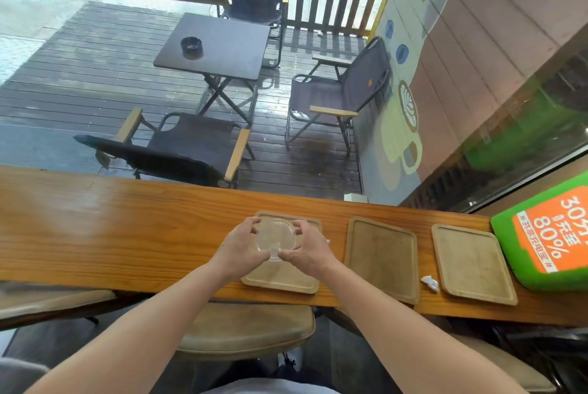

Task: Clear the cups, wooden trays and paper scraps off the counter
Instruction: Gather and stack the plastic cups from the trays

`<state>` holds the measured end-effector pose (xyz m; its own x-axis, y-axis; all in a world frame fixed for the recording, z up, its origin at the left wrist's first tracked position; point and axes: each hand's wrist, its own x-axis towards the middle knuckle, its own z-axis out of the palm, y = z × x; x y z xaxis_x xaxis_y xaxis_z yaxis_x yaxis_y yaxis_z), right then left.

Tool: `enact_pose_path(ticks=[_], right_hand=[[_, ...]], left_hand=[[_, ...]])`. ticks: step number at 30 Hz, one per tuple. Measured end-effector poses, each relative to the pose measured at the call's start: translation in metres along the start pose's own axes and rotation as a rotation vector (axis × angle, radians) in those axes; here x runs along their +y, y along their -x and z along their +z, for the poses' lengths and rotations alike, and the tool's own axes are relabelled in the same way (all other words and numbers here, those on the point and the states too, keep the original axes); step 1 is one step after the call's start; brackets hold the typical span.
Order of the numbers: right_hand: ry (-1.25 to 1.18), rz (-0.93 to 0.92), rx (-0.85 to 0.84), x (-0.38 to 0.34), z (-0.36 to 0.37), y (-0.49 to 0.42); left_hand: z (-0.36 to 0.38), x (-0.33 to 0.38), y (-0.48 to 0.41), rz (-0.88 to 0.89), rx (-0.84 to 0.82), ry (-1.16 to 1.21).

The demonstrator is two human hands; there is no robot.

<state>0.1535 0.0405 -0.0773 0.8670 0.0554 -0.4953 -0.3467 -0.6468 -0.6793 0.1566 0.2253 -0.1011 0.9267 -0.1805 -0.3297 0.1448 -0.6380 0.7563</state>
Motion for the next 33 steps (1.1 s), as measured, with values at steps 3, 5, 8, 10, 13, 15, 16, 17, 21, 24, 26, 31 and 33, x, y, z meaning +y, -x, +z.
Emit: enact_pose_path(ticks=[3,5,8,10,13,15,16,17,21,24,26,31,33], right_hand=[[0.040,-0.026,0.017,0.003,0.000,0.000],[0.079,-0.026,0.003,0.004,0.001,0.000],[0.105,-0.031,-0.019,0.007,0.002,-0.001],[0.094,-0.046,-0.017,0.009,0.004,-0.002],[0.060,-0.059,-0.005,0.013,0.005,-0.004],[0.051,-0.056,-0.013,0.015,0.003,-0.004],[0.051,-0.054,-0.017,0.015,0.002,-0.006],[0.057,-0.051,-0.016,0.015,0.000,-0.007],[0.084,-0.043,-0.001,0.020,-0.013,-0.016],[0.066,-0.024,-0.003,0.027,-0.017,-0.020],[0.045,-0.005,-0.016,0.033,-0.016,-0.021],[0.025,0.057,-0.047,0.049,-0.003,-0.021],[0.025,0.079,-0.068,0.054,0.005,-0.022]], left_hand=[[0.004,0.002,-0.001,-0.006,0.004,-0.041],[0.007,0.005,-0.001,-0.031,0.007,-0.073],[0.011,0.007,-0.001,-0.050,-0.005,-0.115],[0.013,0.007,-0.002,-0.054,-0.006,-0.150],[0.014,0.008,-0.002,-0.071,0.003,-0.183],[0.012,0.010,-0.004,-0.065,0.012,-0.201],[0.010,0.011,-0.005,-0.060,0.016,-0.206],[0.008,0.012,-0.007,-0.058,0.021,-0.207],[0.001,0.014,-0.013,-0.059,0.044,-0.221],[0.001,0.011,-0.011,-0.076,0.059,-0.217],[0.004,0.005,-0.007,-0.112,0.063,-0.215],[0.013,-0.022,0.003,-0.226,0.025,-0.237],[0.017,-0.032,0.003,-0.255,0.001,-0.237]])
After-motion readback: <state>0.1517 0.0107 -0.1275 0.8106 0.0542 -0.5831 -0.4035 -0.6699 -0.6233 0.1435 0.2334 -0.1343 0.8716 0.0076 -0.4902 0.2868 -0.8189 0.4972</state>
